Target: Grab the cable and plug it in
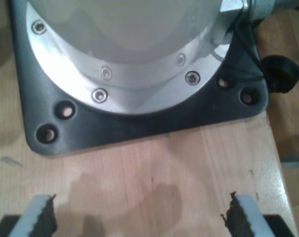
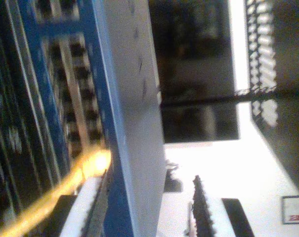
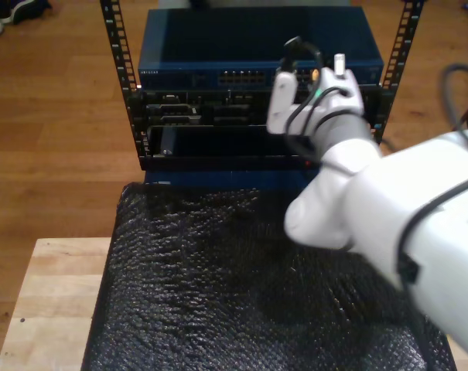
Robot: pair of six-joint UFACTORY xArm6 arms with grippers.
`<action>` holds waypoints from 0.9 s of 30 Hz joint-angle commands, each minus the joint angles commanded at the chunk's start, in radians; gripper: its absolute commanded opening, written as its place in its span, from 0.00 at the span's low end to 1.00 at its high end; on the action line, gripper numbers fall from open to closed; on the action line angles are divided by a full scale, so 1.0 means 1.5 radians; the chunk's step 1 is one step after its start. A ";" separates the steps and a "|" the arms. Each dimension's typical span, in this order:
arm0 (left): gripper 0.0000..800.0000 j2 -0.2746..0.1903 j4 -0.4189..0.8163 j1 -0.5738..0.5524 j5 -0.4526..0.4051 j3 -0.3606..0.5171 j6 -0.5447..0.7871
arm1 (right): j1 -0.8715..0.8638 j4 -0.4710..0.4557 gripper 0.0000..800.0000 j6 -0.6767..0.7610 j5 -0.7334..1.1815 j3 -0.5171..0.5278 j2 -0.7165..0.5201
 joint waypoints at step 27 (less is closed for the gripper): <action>1.00 0.000 0.000 0.000 0.000 0.000 0.000 | -0.296 -0.252 0.76 -0.121 0.771 0.005 -0.259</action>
